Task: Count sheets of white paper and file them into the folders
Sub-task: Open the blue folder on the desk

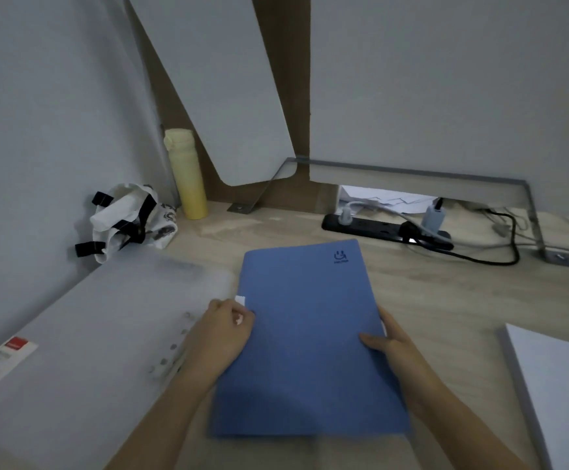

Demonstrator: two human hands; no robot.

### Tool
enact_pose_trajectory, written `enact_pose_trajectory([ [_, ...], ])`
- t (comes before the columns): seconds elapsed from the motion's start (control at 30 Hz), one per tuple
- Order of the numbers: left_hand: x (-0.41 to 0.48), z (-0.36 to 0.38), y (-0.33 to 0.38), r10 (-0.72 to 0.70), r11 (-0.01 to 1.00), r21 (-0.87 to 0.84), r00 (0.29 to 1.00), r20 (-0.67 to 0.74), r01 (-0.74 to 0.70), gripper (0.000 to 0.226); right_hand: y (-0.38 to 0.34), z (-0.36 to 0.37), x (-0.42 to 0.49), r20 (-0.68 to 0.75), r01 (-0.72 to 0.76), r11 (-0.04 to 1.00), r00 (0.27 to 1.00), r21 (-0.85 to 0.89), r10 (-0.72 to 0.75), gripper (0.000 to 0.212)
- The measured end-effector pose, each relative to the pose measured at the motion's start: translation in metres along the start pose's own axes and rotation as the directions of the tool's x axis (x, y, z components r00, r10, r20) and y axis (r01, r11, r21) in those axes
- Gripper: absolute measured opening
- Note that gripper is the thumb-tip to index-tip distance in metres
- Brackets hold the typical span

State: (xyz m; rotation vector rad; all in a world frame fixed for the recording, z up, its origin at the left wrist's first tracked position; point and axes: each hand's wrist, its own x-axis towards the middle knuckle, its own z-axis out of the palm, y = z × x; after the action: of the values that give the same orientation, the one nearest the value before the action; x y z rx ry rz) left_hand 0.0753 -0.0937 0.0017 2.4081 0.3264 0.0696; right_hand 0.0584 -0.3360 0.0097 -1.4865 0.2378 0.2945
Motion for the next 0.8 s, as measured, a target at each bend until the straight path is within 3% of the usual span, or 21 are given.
enact_pose_trajectory([
  [0.1,-0.005,0.04,0.021,0.097,0.994,0.05,0.995,0.037,-0.099,0.05,0.001,-0.031,-0.003,-0.029,-0.031,0.997,0.999,-0.067,0.029,0.048],
  [0.17,-0.009,0.063,0.03,0.12,0.988,0.089,0.99,0.072,-0.127,0.063,0.0,-0.046,-0.005,-0.054,-0.04,0.991,0.998,-0.125,0.033,0.045],
  [0.3,-0.022,0.1,0.04,0.185,0.978,0.082,0.979,0.085,-0.192,0.07,-0.004,-0.078,-0.01,-0.11,-0.017,0.954,0.994,-0.3,-0.017,0.047],
  [0.43,-0.034,0.119,0.051,0.273,0.96,-0.085,0.958,0.086,-0.266,0.055,0.006,-0.099,-0.025,-0.191,-0.03,0.9,0.98,-0.435,-0.06,0.051],
  [0.5,-0.038,0.121,0.056,0.302,0.923,-0.268,0.952,0.056,-0.278,0.054,0.008,-0.104,-0.036,-0.238,-0.026,0.892,0.967,-0.45,-0.092,0.055],
  [0.57,-0.042,0.117,0.061,0.206,0.852,-0.493,0.978,0.007,-0.176,0.054,0.006,-0.11,-0.048,-0.275,-0.013,0.922,0.956,-0.388,-0.102,0.056],
  [0.63,-0.047,0.109,0.068,0.017,0.706,-0.705,0.993,0.113,0.068,0.055,0.003,-0.117,-0.063,-0.286,0.0,0.972,0.956,-0.235,-0.069,0.053],
  [0.7,-0.055,0.105,0.069,-0.049,0.533,-0.822,0.977,0.209,0.202,0.048,0.0,-0.121,-0.077,-0.268,0.014,0.993,0.962,-0.116,-0.045,0.05],
  [0.8,-0.067,0.1,0.069,-0.034,0.582,-0.773,0.958,0.285,0.251,0.029,0.0,-0.124,-0.087,-0.266,0.047,0.998,0.962,-0.051,-0.059,0.05],
])
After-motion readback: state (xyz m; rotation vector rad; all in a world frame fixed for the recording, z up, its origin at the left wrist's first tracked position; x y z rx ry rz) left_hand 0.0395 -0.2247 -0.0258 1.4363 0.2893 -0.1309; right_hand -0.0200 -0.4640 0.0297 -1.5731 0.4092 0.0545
